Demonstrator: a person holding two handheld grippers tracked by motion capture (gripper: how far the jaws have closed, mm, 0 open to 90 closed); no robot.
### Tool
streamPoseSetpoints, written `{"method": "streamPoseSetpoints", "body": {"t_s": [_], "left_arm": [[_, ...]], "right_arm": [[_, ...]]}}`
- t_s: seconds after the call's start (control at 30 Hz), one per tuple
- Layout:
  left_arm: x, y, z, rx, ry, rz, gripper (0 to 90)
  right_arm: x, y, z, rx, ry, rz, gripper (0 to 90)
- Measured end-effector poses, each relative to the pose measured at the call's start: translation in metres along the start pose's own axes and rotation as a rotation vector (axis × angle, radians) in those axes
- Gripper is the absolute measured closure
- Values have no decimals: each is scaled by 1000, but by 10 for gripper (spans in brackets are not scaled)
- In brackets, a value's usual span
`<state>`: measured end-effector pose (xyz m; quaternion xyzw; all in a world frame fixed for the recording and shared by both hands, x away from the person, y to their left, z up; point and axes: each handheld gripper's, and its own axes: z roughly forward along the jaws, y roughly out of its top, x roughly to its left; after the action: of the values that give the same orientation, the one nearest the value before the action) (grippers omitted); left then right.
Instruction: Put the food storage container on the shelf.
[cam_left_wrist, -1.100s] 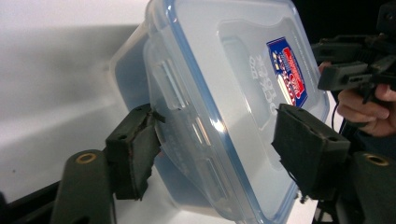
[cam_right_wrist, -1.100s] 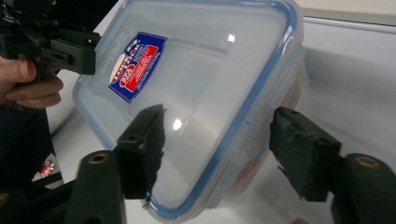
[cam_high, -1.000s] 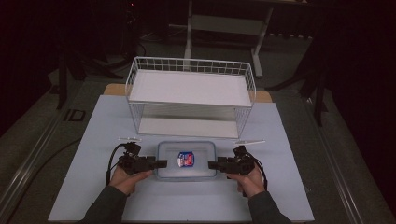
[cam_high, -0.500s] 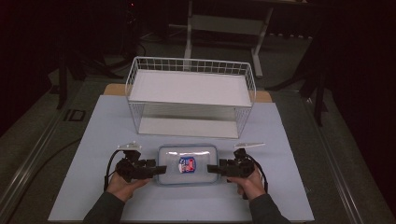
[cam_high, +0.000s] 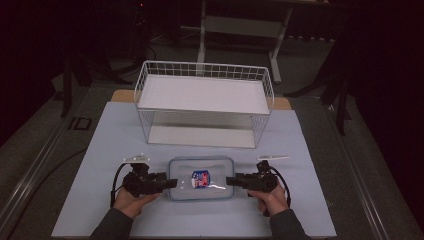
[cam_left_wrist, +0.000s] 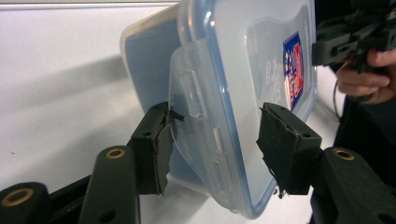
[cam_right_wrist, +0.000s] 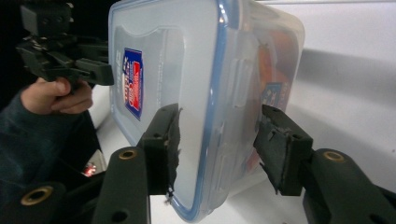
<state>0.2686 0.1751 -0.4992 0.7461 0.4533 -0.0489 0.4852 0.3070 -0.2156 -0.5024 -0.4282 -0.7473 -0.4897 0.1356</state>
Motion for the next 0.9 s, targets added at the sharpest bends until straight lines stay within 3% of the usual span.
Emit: {"method": "streamPoseSetpoints", "body": {"t_s": [0.43, 0.6, 0.9], "left_arm": [[-13, -11, -4, -50, 61, -26, 467], [-14, -13, -7, -55, 70, -25, 467], [-10, -15, -8, -94, 59, -65, 468]], "right_arm": [[11, -9, 0, -49, -32, -9, 512], [14, -10, 1, -55, -36, -22, 512], [19, -10, 2, -70, -54, -49, 512]]}}
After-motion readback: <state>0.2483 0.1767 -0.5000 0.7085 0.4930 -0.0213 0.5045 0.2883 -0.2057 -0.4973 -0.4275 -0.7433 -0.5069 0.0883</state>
